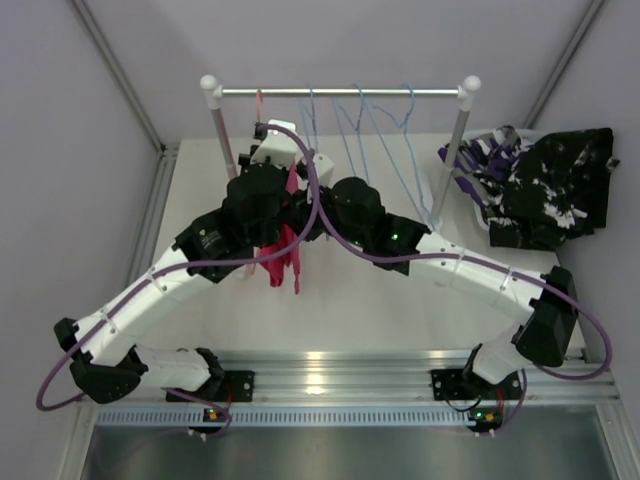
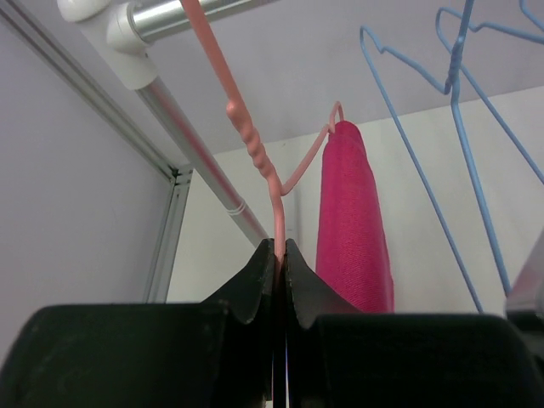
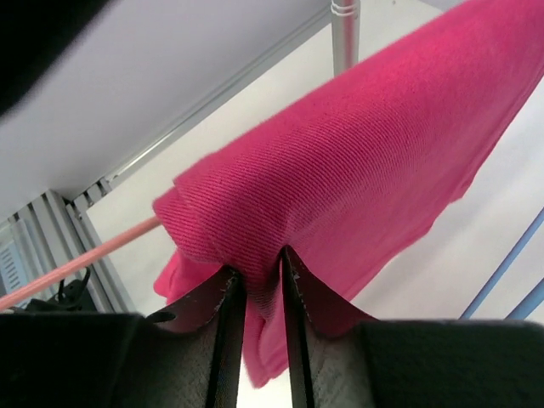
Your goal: Remove the trousers from the hanger
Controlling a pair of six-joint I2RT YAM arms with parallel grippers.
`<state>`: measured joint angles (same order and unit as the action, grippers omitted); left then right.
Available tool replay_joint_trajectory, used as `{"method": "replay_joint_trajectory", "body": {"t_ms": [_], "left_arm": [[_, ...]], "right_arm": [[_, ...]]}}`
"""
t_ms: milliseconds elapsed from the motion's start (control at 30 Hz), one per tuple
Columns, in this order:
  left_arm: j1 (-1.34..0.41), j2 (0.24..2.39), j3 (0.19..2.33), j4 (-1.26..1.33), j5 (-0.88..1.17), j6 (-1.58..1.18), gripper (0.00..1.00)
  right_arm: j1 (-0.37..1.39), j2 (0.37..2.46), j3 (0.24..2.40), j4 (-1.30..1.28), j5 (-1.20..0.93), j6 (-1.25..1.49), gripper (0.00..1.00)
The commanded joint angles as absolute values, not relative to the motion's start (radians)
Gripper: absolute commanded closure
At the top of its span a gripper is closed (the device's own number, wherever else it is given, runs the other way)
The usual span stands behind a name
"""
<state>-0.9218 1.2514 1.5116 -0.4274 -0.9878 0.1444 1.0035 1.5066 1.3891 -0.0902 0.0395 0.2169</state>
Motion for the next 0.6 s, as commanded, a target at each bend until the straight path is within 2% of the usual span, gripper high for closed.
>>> {"method": "replay_joint_trajectory", "body": {"t_ms": [0,100,200,567], "left_arm": [[-0.919,1.241,1.608,-0.324,-0.999,0.167,1.0],[-0.919,1.247,1.612,-0.314,-0.994,0.16,1.0],[-0.919,1.259,1.612,-0.299,-0.989,0.158,1.0],[-0.919,1.298,1.612,-0.241,-1.02,0.183,1.0]], "right_arm": [[0.997,1.54,1.405,0.021,0.035,0.238,0.78],[0.999,1.554,1.408,0.031,0.017,0.248,0.68],[1.006,1.566,1.417,0.032,0.009,0.252,0.63],[1.031,1.575,1.439,0.018,0.044,0.25,0.54]]}}
